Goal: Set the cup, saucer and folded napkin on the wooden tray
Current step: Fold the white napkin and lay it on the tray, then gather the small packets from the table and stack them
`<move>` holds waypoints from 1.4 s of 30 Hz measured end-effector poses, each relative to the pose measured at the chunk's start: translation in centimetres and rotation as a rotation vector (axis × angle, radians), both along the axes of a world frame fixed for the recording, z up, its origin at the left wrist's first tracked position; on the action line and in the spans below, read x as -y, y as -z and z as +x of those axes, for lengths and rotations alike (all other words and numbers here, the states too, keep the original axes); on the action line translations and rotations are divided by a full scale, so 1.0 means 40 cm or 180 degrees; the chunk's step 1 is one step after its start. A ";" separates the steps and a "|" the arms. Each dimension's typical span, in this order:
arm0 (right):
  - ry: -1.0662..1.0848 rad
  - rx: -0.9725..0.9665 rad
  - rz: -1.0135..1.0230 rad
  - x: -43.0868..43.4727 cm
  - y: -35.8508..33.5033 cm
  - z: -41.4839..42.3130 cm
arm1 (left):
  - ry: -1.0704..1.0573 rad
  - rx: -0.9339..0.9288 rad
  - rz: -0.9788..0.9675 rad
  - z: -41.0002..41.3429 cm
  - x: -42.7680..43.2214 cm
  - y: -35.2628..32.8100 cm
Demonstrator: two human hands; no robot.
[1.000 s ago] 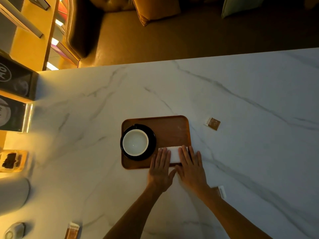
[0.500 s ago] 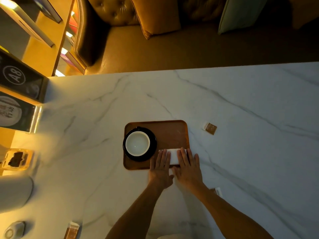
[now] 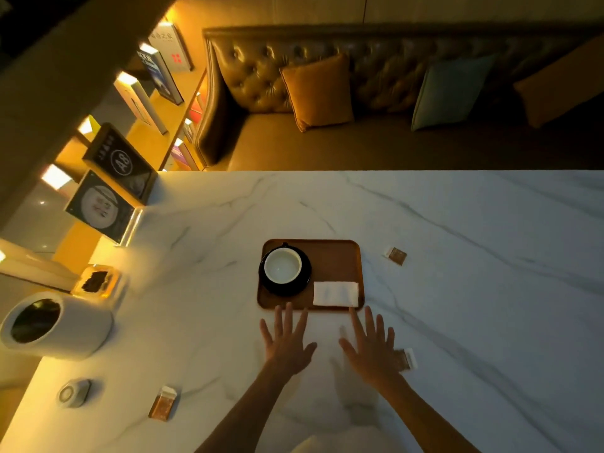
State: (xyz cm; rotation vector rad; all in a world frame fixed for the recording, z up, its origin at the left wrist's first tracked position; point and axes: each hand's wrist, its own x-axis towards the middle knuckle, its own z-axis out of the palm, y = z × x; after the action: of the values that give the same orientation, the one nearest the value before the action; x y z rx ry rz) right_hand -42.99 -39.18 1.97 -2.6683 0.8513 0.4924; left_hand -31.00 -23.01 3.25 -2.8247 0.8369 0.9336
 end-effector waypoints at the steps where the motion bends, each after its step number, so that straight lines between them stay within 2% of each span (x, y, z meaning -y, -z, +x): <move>1: 0.0006 -0.0007 0.0000 -0.011 -0.004 -0.024 | -0.0045 -0.0036 0.0039 -0.014 -0.026 -0.002; 10: -0.0055 -0.0118 0.0133 -0.089 -0.062 -0.126 | -0.0310 -0.0164 0.0073 -0.117 -0.210 -0.002; 15: -0.0093 0.0063 0.0365 -0.154 -0.082 -0.111 | -0.0561 -0.0256 -0.0069 -0.133 -0.321 -0.012; 19: 0.0045 0.0066 0.0837 -0.263 -0.099 -0.039 | -0.1121 -0.0374 -0.0296 -0.116 -0.455 -0.034; 23: -0.0106 -0.0012 0.1107 -0.423 -0.112 0.067 | -0.1651 -0.0202 -0.0451 -0.067 -0.616 -0.051; 27: -0.0145 -0.0274 0.1341 -0.607 -0.103 0.165 | -0.2302 -0.0181 -0.0798 -0.006 -0.766 -0.041; 34: 0.0566 -0.0429 0.1749 -0.841 -0.051 0.272 | -0.3129 -0.0516 -0.1229 0.090 -0.918 0.006; 42: 0.1211 -0.0867 0.2184 -1.006 0.019 0.375 | -0.2935 -0.1009 -0.1518 0.157 -0.946 0.072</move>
State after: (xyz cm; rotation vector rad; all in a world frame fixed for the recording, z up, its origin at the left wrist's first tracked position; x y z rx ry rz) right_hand -27.99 1.07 1.20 -1.7959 1.0067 0.8720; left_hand -24.72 14.83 0.38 -3.5766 -0.4011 1.4372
